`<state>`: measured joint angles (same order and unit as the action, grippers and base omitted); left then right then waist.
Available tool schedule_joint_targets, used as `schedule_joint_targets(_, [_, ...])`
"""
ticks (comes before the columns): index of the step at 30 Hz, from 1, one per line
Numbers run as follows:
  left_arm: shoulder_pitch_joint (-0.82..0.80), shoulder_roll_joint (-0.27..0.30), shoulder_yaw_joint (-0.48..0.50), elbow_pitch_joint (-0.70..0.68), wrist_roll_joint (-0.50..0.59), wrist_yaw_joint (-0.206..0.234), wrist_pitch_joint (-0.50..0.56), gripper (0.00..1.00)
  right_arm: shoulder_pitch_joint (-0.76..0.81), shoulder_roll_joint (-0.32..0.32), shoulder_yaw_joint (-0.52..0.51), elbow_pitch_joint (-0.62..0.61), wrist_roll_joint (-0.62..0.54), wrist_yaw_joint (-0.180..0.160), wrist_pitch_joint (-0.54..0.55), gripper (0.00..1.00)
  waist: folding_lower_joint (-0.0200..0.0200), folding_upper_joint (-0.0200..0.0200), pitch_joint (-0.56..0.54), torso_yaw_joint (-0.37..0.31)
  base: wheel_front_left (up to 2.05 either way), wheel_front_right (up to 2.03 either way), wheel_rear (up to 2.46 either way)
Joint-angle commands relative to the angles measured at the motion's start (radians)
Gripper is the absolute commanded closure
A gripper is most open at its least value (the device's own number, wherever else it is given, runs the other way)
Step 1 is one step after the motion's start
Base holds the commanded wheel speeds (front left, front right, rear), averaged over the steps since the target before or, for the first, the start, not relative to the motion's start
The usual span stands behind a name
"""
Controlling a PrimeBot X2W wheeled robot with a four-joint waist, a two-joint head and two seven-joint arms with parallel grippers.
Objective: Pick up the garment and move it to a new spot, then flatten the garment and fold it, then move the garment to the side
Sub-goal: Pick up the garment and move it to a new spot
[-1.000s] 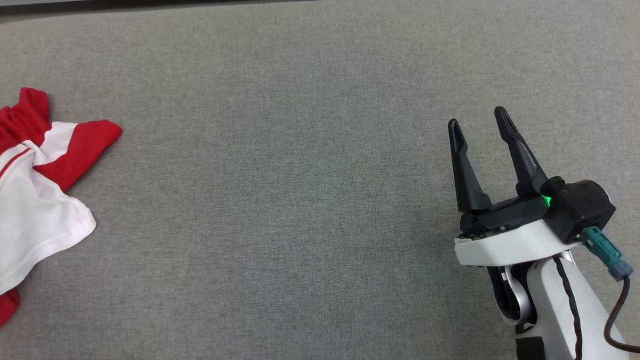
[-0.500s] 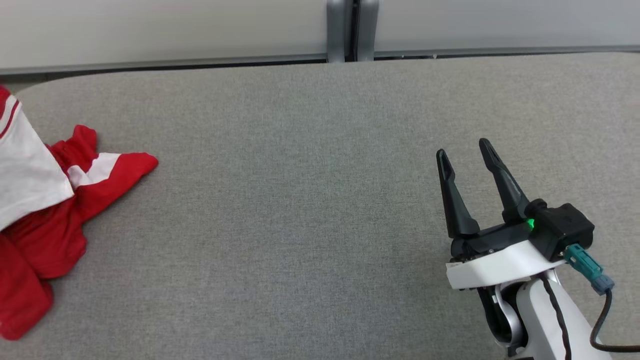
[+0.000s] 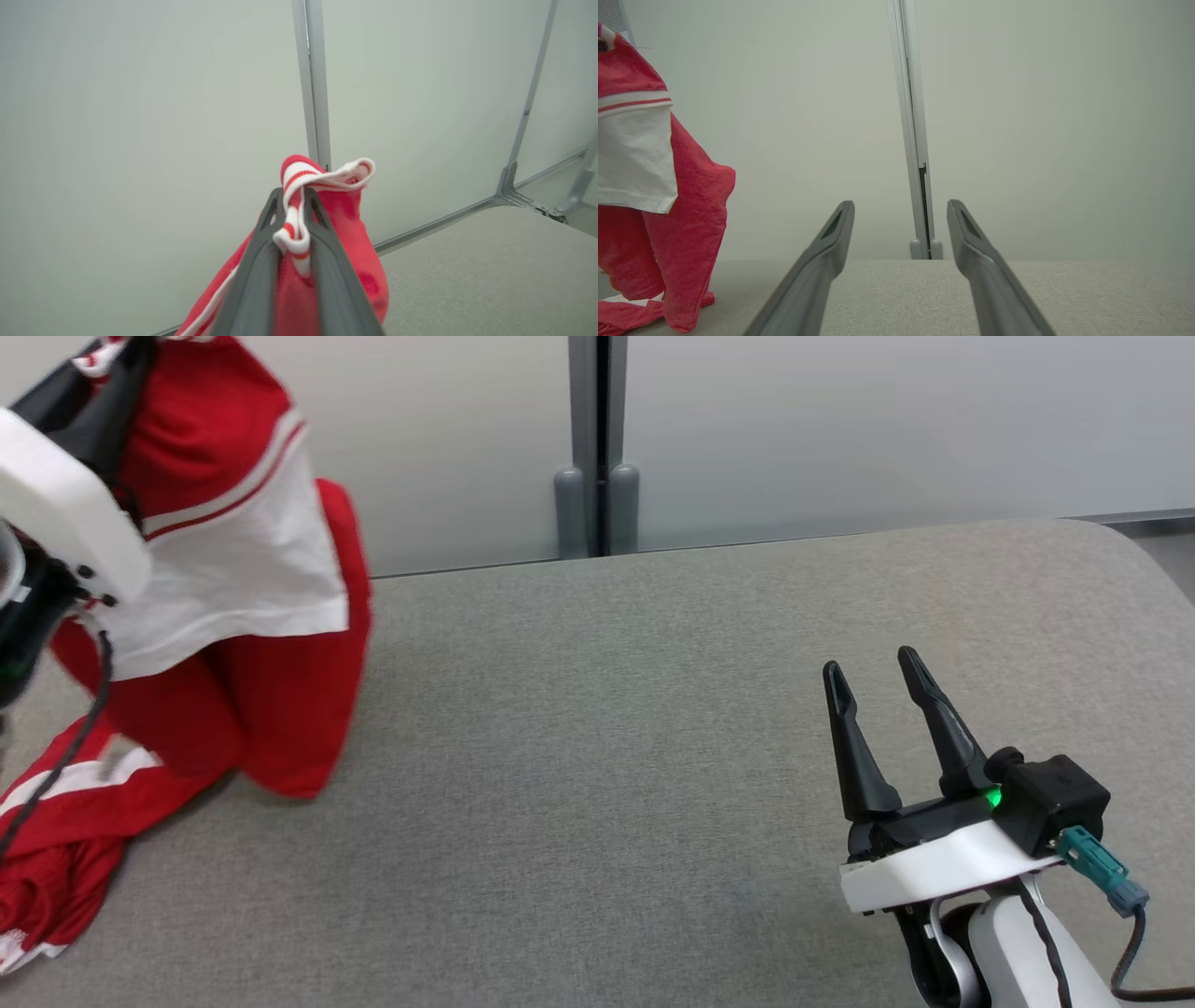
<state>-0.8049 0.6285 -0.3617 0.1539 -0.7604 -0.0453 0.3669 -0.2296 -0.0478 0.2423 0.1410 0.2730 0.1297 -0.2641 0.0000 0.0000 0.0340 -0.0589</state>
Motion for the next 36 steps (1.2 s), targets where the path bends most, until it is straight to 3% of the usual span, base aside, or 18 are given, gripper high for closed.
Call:
schedule_joint_targets(1, [0.01, -0.014, -0.002, -0.042, -0.006, 0.016, 0.001, 1.0, 0.011, -0.005, -0.004, -0.003, 0.005, 0.002, -0.001, 0.0, 0.0, 0.0, -0.015, -0.031, 0.0, 0.0, 0.0])
schedule_joint_targets(7, [0.034, -0.113, -0.031, -0.221, -0.01, 0.086, -0.019, 1.0, 0.015, -0.005, -0.038, -0.014, -0.005, 0.002, -0.001, 0.0, 0.0, 0.0, 0.0, -0.088, 0.0, 0.0, 0.0])
schedule_joint_targets(13, [0.181, -0.195, -0.034, -0.232, -0.05, 0.142, -0.094, 1.0, 0.015, -0.005, -0.075, -0.023, -0.015, 0.002, -0.001, 0.0, 0.0, 0.0, 0.039, -0.123, 0.0, 0.0, 0.0])
schedule_joint_targets(18, [0.376, -0.229, 0.02, -0.105, -0.079, 0.172, -0.254, 1.0, 0.004, -0.005, -0.076, -0.027, -0.017, 0.002, -0.001, 0.0, 0.0, 0.0, 0.07, -0.141, 0.0, 0.0, 0.0])
schedule_joint_targets(22, [0.48, -0.231, 0.072, 0.059, -0.068, 0.173, -0.396, 1.0, -0.001, -0.005, -0.078, -0.032, -0.019, 0.002, -0.001, 0.0, 0.0, 0.0, 0.085, -0.145, 0.0, 0.0, 0.0])
schedule_joint_targets(26, [0.521, -0.242, 0.079, 0.201, -0.067, 0.156, -0.464, 1.0, 0.003, -0.005, -0.084, -0.028, -0.027, 0.002, -0.001, 0.0, 0.0, 0.0, 0.089, -0.136, 0.0, 0.0, 0.0])
schedule_joint_targets(27, [0.523, -0.247, 0.081, 0.228, -0.071, 0.148, -0.477, 0.96, 0.005, -0.005, -0.083, -0.026, -0.03, 0.002, -0.001, 0.0, 0.0, 0.0, 0.089, -0.132, 0.0, 0.0, 0.0])
schedule_joint_targets(28, [0.526, -0.252, 0.076, 0.257, -0.072, 0.14, -0.484, 0.53, 0.008, -0.005, -0.084, -0.024, -0.033, 0.002, -0.001, 0.0, 0.0, 0.0, 0.087, -0.126, 0.0, 0.0, 0.0])
schedule_joint_targets(29, [0.526, -0.255, 0.068, 0.282, -0.066, 0.13, -0.493, 0.0, 0.012, -0.005, -0.084, -0.02, -0.035, 0.002, -0.001, 0.0, 0.0, 0.0, 0.083, -0.119, 0.0, 0.0, 0.0])
schedule_joint_targets(36, [0.502, -0.266, 0.042, 0.322, -0.021, 0.078, -0.581, 0.0, 0.034, -0.012, -0.08, -0.007, -0.048, 0.002, -0.001, 0.0, 0.0, 0.0, 0.048, -0.068, 0.0, 0.0, 0.0])
